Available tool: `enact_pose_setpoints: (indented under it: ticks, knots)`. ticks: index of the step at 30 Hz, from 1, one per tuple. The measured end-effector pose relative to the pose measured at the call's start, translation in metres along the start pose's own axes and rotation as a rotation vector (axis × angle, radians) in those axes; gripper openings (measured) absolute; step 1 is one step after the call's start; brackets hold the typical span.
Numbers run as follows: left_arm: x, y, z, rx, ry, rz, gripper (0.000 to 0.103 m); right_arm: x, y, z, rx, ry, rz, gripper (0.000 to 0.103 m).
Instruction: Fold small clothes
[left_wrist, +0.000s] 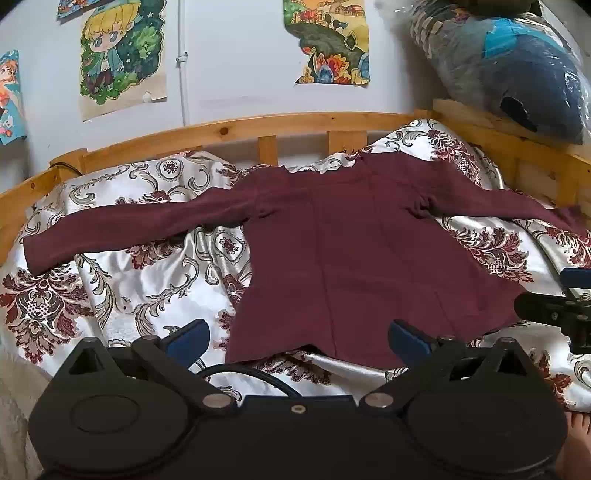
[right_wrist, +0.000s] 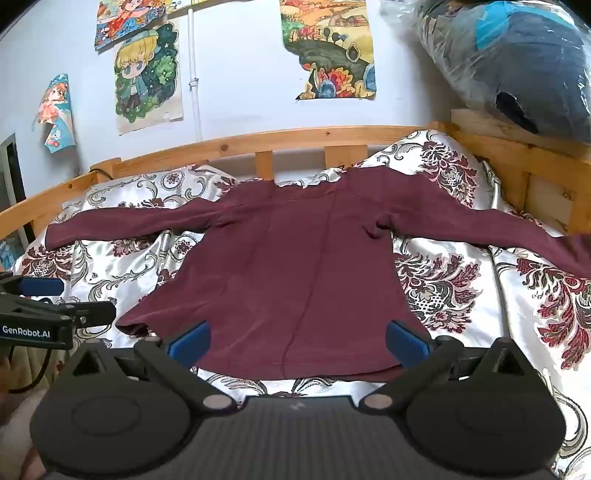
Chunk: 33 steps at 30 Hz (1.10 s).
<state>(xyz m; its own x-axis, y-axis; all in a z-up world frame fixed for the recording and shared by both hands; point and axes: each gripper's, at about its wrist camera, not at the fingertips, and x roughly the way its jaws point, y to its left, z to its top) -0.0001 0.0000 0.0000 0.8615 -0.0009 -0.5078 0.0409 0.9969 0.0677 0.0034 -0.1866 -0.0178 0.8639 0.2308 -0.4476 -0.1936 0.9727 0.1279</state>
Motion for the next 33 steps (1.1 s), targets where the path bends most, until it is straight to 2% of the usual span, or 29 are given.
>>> enact_pose_setpoints:
  ticks: [33]
  knots:
    - [-0.0004,-0.0005,-0.0002,0.0,0.0,-0.004,0.102,-0.0038,0.0012,-0.0005,-0.008,-0.019,-0.013,0.103]
